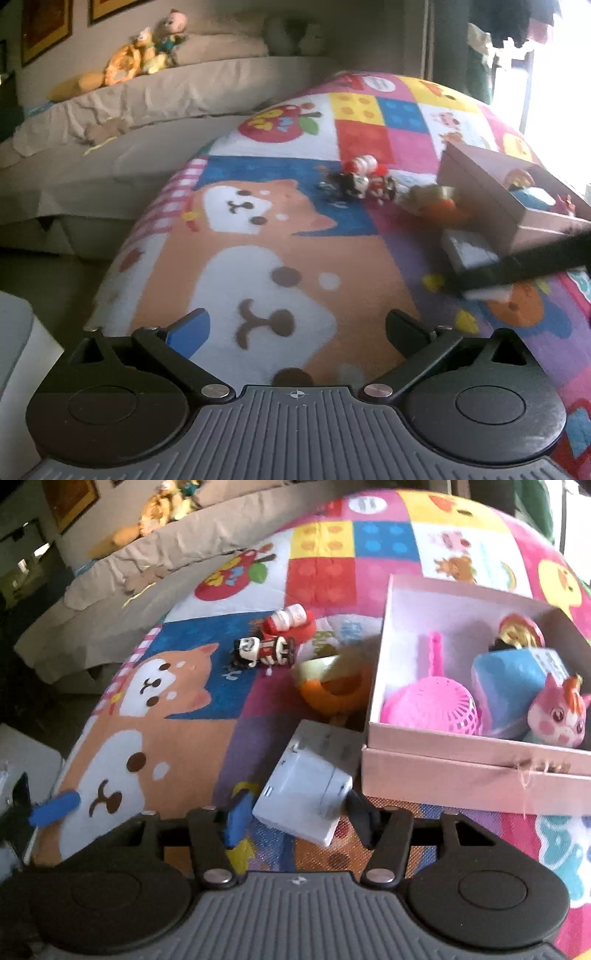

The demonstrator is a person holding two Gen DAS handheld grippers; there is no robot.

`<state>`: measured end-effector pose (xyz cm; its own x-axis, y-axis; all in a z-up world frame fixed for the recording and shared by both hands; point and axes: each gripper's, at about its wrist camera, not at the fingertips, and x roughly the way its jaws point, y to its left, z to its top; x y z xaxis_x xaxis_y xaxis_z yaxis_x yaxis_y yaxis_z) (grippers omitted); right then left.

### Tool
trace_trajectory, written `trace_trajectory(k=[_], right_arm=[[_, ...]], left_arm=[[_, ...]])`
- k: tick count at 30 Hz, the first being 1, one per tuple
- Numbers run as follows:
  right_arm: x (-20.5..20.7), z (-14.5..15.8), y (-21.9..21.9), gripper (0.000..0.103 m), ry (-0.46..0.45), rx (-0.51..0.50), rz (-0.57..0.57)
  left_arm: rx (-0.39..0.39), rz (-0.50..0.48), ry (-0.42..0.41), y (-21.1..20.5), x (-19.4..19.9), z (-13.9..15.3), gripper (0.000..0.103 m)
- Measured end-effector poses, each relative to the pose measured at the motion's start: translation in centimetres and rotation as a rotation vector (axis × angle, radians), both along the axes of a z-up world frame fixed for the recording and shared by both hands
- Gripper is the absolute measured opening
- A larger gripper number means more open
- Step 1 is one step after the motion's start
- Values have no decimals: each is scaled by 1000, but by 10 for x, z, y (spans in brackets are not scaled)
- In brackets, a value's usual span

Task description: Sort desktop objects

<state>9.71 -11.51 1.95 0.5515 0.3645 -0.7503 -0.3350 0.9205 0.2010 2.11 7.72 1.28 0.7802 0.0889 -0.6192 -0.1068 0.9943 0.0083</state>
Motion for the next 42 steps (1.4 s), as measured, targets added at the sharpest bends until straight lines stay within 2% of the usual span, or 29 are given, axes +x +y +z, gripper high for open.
trace_trajectory(k=[3, 7, 10, 11, 12, 13, 16, 18, 20, 21, 22, 24, 25, 27, 30, 32, 36, 40, 42], right_arm=[[-17, 0, -16, 50, -8, 1, 61], [-47, 1, -51, 49, -47, -40, 113], [-59, -2, -79, 50, -97, -135, 23], [-60, -3, -93, 54, -104, -112, -14], [-59, -3, -105, 64, -103, -67, -43], [-60, -3, -116, 69, -112, -16, -82], [-65, -6, -136, 73, -209, 36, -218], [-65, -10, -143, 75, -238, 66, -274], [-61, -11, -147, 76, -228, 92, -287], [-59, -11, -148, 81, -227, 106, -291], [-59, -12, -151, 85, -225, 115, -299], [-60, -13, -154, 85, -218, 133, -313], [-59, -13, -156, 85, -216, 139, -318], [-58, -13, -158, 86, -217, 147, -326], [-58, -14, -157, 86, -220, 146, -321], [-58, -14, -156, 87, -221, 144, -319], [-58, -15, -158, 88, -224, 150, -329], [-59, -14, -160, 91, -228, 159, -340], [-58, -14, -159, 91, -226, 154, -338]], left_arm=[[-22, -10, -7, 0, 9, 8, 103], [-42, -83, -31, -15, 33, 19, 103], [-49, -144, -48, -33, 58, 23, 103], [-54, -161, -53, -39, 67, 24, 103], [-63, -175, -55, -44, 78, 24, 103], [-74, -181, -53, -49, 89, 23, 103], [-117, -178, -25, -58, 119, 18, 103], [-125, -180, -10, -61, 136, 14, 103], [-79, -180, -2, -63, 148, 9, 103], [-38, -174, -7, -62, 151, 8, 103], [28, -140, -14, -60, 152, 7, 103], [197, 21, -64, -50, 154, 9, 103], [220, 65, -81, -43, 153, 11, 103], [150, 72, -77, -24, 152, 16, 103], [-1, 2, -54, -13, 147, 20, 103], [-50, -78, -54, -20, 145, 21, 103], [3, -281, -56, -55, 140, 17, 102], [-28, -346, -25, -66, 127, 15, 93], [-8, -341, -30, -72, 129, 16, 89]])
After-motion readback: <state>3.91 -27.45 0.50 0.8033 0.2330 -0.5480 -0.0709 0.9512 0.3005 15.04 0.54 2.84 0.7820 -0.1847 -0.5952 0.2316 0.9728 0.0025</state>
